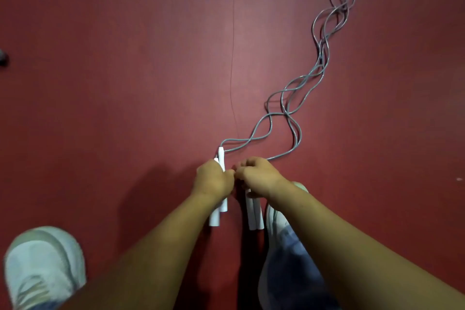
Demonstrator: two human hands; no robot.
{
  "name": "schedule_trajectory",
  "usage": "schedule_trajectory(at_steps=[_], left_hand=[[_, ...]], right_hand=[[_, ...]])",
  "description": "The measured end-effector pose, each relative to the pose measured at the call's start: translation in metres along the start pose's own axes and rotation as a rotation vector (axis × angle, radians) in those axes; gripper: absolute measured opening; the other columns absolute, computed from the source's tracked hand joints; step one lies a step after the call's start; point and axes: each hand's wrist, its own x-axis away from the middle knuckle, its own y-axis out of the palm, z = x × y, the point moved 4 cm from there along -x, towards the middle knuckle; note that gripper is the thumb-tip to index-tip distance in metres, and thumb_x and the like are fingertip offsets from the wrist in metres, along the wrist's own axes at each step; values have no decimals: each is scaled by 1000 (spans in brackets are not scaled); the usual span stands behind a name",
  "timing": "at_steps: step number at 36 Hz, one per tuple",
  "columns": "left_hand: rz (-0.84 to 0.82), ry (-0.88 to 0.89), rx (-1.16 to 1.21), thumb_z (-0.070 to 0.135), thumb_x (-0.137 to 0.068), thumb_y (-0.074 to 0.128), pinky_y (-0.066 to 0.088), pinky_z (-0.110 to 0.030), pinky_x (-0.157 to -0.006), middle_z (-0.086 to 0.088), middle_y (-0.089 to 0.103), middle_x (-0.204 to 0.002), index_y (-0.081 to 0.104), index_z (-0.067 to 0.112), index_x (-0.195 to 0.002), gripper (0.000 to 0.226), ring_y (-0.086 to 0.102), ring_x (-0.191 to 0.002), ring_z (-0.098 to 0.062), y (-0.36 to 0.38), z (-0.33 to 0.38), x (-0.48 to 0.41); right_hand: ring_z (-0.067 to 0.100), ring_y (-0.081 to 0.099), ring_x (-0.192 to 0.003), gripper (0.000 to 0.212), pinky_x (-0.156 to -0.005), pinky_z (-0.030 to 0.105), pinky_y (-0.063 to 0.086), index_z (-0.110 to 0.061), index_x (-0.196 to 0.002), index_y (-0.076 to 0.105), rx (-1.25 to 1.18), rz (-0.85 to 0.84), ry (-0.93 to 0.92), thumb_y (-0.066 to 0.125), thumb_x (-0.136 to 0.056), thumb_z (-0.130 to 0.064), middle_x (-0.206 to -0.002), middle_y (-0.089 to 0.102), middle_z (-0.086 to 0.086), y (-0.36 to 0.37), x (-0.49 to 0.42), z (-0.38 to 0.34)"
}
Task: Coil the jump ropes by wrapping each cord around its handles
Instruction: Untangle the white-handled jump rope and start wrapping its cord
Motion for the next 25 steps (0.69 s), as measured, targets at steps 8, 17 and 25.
schedule_trajectory(at_steps=[8, 17, 25], left_hand=[[-13, 39, 623, 12, -83, 54, 41, -30, -56, -9, 49, -64, 50, 12, -72, 12, 48, -53, -23, -106, 38, 64], [33, 292, 674, 3, -89, 57, 31, -28, -50, -11, 49, -58, 55, 6, -70, 20, 43, -48, -22, -243, 104, 209], [261, 504, 657, 7, -87, 49, 54, -45, -77, -10, 63, -106, 62, 11, -113, 29, 60, -88, -23, -332, 89, 307]], right_hand=[[19, 62, -81, 29, -80, 39, 53, -26, -101, 58, -37, -279, -114, 62, -73, -21, -90, 66, 1, 10, 97, -77], [26, 56, -56, 33, -60, 43, 56, -10, -114, 56, -108, -200, -411, 45, -83, -5, -86, 65, 17, 4, 250, -191], [15, 30, -46, 11, -48, 23, 25, -10, -95, 59, -124, -290, -616, 64, -94, -20, -70, 46, 11, -15, 372, -222]])
